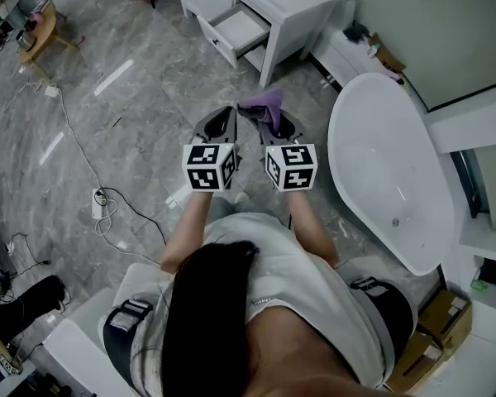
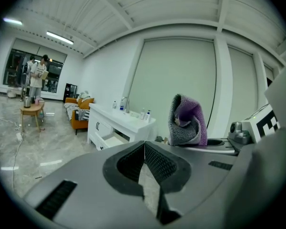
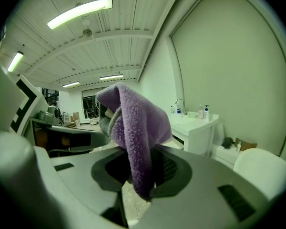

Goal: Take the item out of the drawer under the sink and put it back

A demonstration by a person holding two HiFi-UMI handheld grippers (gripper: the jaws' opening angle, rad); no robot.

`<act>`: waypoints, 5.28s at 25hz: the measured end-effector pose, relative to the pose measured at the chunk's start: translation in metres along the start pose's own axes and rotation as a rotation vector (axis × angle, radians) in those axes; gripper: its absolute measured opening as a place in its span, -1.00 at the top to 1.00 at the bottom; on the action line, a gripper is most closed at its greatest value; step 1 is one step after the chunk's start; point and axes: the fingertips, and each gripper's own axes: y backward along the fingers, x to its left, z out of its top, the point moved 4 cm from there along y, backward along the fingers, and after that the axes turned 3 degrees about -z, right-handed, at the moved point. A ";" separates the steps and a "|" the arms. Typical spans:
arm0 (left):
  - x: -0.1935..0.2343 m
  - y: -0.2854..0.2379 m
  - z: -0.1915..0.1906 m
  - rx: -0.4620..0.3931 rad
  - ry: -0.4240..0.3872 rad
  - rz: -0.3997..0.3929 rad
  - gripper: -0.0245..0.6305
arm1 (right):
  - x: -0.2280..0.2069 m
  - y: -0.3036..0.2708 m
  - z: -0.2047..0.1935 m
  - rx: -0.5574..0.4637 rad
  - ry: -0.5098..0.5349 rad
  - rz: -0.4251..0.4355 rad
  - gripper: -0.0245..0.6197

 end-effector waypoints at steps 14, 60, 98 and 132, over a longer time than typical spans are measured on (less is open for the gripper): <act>0.013 -0.024 -0.001 0.019 0.004 0.016 0.91 | -0.015 -0.025 0.001 0.009 -0.028 0.019 0.61; 0.225 -0.226 0.103 0.106 -0.001 -0.121 0.91 | -0.034 -0.306 0.080 0.080 -0.080 -0.113 0.61; 0.255 -0.340 0.100 0.191 -0.001 -0.133 0.91 | -0.110 -0.407 0.077 0.156 -0.092 -0.119 0.60; 0.319 -0.470 0.021 0.330 0.201 0.153 0.91 | -0.176 -0.574 -0.004 0.394 -0.055 -0.014 0.60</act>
